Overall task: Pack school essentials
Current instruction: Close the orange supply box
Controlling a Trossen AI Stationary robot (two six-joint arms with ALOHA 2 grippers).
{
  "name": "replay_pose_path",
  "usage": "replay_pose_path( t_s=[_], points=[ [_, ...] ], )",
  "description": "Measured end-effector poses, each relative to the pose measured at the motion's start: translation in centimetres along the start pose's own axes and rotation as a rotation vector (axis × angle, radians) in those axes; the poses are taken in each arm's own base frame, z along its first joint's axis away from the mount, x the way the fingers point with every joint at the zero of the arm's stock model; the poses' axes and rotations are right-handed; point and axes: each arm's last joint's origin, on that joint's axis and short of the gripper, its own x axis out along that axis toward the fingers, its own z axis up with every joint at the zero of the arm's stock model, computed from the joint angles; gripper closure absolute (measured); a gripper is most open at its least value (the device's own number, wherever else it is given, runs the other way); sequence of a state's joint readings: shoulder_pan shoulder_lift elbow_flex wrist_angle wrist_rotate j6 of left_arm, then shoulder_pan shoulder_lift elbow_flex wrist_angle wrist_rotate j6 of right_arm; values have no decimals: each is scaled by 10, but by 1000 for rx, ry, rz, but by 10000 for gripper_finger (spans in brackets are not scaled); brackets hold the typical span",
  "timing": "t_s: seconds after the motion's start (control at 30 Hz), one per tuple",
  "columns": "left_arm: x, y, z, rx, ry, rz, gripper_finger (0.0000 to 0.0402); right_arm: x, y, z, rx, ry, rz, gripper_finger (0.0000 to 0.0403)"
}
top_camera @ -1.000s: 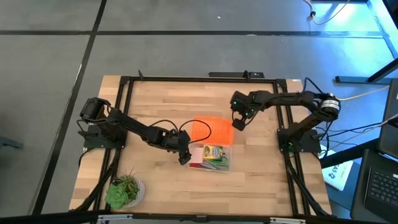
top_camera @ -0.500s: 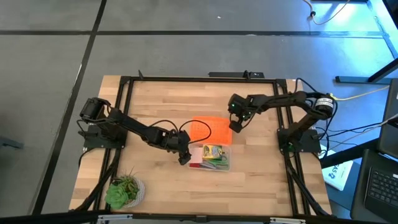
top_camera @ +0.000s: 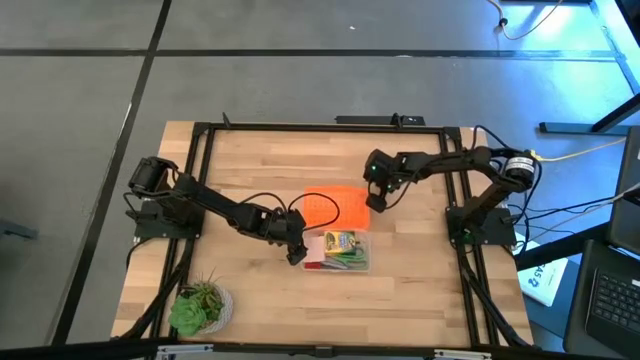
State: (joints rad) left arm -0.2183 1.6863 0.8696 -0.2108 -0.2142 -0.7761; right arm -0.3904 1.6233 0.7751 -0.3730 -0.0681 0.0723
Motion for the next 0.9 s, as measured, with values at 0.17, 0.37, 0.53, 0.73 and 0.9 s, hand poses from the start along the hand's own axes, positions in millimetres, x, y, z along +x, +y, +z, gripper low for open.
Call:
replay_pose_path(
  t_s=[0.17, 0.37, 0.53, 0.73, 0.9],
  points=[
    [1, 2, 0, 1, 8, 13, 5, -15, 8, 3, -52, -65, 76, 22],
    [1, 3, -1, 3, 15, 19, 5, -33, 14, 7, -98, -148, 116, 22],
    [1, 3, -1, 4, 18, 22, 5, -35, 15, 10, -102, -164, 113, 22],
    [1, 3, -1, 3, 18, 22, 5, -44, 15, 24, -133, -239, 34, 22],
    [1, 3, -1, 1, 18, 22, 5, -32, 12, 25, -145, -207, 5, 22]
  ],
)
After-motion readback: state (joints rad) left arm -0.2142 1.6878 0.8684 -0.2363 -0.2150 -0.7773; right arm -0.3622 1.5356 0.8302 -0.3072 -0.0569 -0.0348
